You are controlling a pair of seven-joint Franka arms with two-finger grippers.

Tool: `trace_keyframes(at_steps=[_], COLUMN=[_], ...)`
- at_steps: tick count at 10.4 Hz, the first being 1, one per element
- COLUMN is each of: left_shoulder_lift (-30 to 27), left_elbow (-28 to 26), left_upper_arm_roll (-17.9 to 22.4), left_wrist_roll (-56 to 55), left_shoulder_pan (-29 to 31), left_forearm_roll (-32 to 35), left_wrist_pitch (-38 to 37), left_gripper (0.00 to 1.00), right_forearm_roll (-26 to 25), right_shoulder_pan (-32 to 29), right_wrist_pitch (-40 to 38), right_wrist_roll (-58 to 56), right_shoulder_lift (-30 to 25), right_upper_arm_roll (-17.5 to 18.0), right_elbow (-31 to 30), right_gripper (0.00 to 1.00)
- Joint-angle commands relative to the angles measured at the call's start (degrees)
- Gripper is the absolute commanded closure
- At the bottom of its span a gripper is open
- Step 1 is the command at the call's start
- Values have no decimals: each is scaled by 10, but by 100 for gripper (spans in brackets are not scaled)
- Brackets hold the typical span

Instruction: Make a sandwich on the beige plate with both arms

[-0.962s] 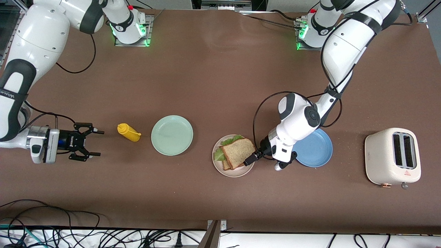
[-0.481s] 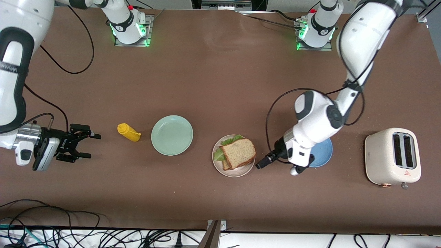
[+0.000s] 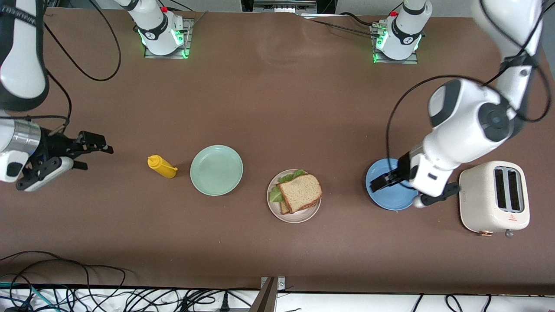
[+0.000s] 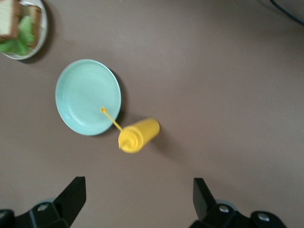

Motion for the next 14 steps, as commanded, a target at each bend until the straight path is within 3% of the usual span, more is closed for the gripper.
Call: trace_keyframes(at_steps=[1,4,5,9,10,12,14], left_shoulder_lift=[-28,-28,-28,-51,-52,-55,-57], left_elbow=[42,111,117,114,114,114,111], left_upper_arm_roll=[4,4,2,6,26,147,208], left_wrist_roll=[121,170,170,167,167,174,175], left_shoulder_pan=[27,34,39,42,30,-64,-113], left_forearm_roll=[20,90,89,79,78,29,5], left_wrist_pitch=[-129,-232,-244,-248,-247,-245,-242], left_gripper=[0,0,0,0,0,1,1], right_forearm_roll=[-92,-152,-171,-161,-165,-161,-160], right_shoulder_pan=[-30,-60,-65,-98,-98,-98,-97], right_wrist_pitch=[6,-68,-79,-63,-64,-63,-48], right_wrist_roll=[103,203,221,221,222,257,293], right_shoulder_lift=[-103,-176,-181,-156,-158,-163,-163], right_upper_arm_roll=[53,75,83,97,102,112,112], right_elbow=[-101,-133,-126,-84,-85,-85,-85], right_gripper=[0,0,0,0,0,0,0])
